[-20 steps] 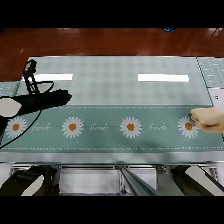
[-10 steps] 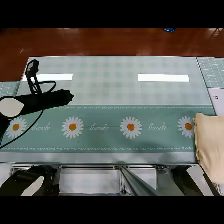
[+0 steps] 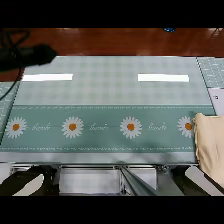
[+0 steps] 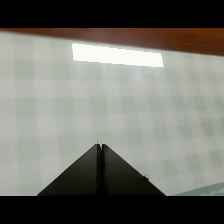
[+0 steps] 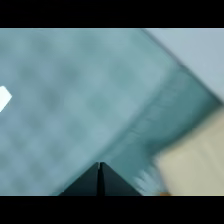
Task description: Fold the shirts.
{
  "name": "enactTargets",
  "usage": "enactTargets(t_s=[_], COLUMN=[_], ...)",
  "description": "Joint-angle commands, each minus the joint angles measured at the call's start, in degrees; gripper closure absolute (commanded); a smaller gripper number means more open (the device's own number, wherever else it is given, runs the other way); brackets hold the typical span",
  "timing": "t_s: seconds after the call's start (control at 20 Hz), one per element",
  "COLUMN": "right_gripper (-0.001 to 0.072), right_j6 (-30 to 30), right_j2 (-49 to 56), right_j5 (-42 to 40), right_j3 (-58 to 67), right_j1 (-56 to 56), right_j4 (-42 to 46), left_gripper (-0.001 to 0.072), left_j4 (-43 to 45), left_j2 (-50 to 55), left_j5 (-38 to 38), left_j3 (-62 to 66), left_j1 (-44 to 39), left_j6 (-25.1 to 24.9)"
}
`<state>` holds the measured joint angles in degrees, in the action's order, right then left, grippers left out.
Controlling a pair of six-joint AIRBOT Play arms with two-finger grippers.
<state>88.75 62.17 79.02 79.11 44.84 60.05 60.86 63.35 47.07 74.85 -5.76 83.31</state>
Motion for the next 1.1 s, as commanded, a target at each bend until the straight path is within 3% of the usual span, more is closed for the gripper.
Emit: enactTargets(t_s=[0.0, 0.15, 0.25, 0.45, 1.05], right_gripper=[0.0687, 0.0687, 0.0687, 0.0687, 0.0687], right_j6=[-4.09, 3.08, 5.03, 7.13, 6.99], right_j2=[7.23, 13.53, 16.2, 16.96, 16.76], right_j5=[-13.97, -8.22, -4.63, -9.4, -11.56], right_j3=[11.06, 10.95, 5.25, -5.05, -5.27], right_j1=[-30.1, -47.47, -50.31, -50.21, -50.18], right_j4=[-5.18, 26.51, 35.01, 33.44, 32.0], left_gripper=[0.0683, 0.0682, 0.0682, 0.0682, 0.0682], left_j4=[2.86, 14.73, 19.32, 17.86, 16.94], left_j2=[10.21, 13.05, 12.92, 12.98, 13.0], left_j5=[8.37, 15.69, 16.65, 12.24, 11.8], left_j3=[17.51, 15.3, 7.98, -1.14, -0.9], left_j1=[-6.45, -9.51, -8.02, -7.98, -8.2], left_j6=[-0.55, 3.63, 7.72, 7.69, 7.63])
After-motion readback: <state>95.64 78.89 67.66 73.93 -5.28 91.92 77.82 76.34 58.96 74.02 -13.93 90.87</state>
